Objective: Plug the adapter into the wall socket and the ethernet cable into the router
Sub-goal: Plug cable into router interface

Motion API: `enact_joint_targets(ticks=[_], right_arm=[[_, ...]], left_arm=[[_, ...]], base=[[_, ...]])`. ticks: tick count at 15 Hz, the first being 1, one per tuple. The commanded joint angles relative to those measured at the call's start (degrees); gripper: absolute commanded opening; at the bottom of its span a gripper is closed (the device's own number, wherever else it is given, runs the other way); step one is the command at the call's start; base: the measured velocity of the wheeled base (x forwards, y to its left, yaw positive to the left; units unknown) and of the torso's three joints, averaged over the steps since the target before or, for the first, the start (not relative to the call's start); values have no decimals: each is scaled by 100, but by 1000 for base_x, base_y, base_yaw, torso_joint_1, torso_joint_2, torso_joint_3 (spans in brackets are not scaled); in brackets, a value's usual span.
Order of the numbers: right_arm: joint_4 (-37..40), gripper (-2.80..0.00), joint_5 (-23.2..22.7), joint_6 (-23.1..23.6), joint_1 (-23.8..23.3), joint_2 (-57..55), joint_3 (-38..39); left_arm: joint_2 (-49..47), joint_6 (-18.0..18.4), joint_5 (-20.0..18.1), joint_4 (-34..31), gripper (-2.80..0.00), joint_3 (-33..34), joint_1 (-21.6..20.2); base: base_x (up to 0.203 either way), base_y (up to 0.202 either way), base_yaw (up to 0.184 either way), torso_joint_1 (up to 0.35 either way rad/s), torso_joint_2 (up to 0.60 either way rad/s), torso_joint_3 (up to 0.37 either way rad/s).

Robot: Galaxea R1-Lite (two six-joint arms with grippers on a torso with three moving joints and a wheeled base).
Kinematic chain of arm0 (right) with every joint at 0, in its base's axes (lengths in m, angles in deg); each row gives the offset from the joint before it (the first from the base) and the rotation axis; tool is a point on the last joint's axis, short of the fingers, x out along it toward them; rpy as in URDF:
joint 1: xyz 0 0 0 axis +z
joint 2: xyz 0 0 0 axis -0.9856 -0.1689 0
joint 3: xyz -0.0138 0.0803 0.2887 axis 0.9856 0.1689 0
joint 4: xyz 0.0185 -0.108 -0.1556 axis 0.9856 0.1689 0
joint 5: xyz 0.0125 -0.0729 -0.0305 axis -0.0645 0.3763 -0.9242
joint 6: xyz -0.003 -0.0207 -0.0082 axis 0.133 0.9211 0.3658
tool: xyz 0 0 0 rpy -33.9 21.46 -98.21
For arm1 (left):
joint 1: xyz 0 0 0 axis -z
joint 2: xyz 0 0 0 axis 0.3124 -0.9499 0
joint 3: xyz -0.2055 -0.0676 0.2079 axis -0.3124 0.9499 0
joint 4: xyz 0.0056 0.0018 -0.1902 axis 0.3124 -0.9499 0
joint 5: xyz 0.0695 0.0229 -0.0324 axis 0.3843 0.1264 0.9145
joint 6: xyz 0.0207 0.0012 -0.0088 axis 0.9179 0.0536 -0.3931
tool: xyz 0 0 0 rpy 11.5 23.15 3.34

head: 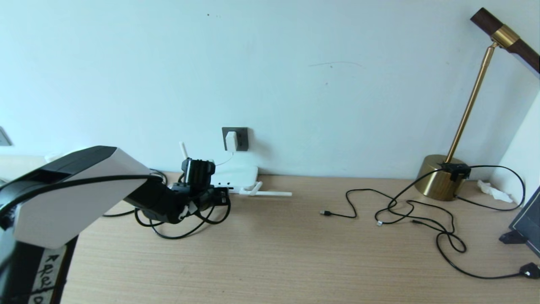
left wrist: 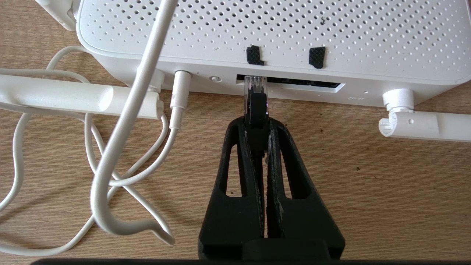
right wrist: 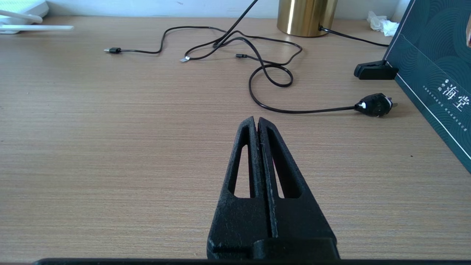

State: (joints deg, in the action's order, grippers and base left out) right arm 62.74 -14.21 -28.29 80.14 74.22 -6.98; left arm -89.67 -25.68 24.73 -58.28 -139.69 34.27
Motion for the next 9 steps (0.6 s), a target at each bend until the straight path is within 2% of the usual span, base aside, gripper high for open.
enact_joint_targets(ticks=[1, 9], right_arm=[[-1, -280, 1, 0, 5, -4, 1], [-2, -280, 1, 0, -2, -6, 1]], left_arm=[[11, -12, 8, 9, -280, 7, -27], [-60, -12, 0, 9, -280, -20, -51]], base=[[0, 0, 0, 0, 0, 0], [0, 0, 0, 0, 0, 0]])
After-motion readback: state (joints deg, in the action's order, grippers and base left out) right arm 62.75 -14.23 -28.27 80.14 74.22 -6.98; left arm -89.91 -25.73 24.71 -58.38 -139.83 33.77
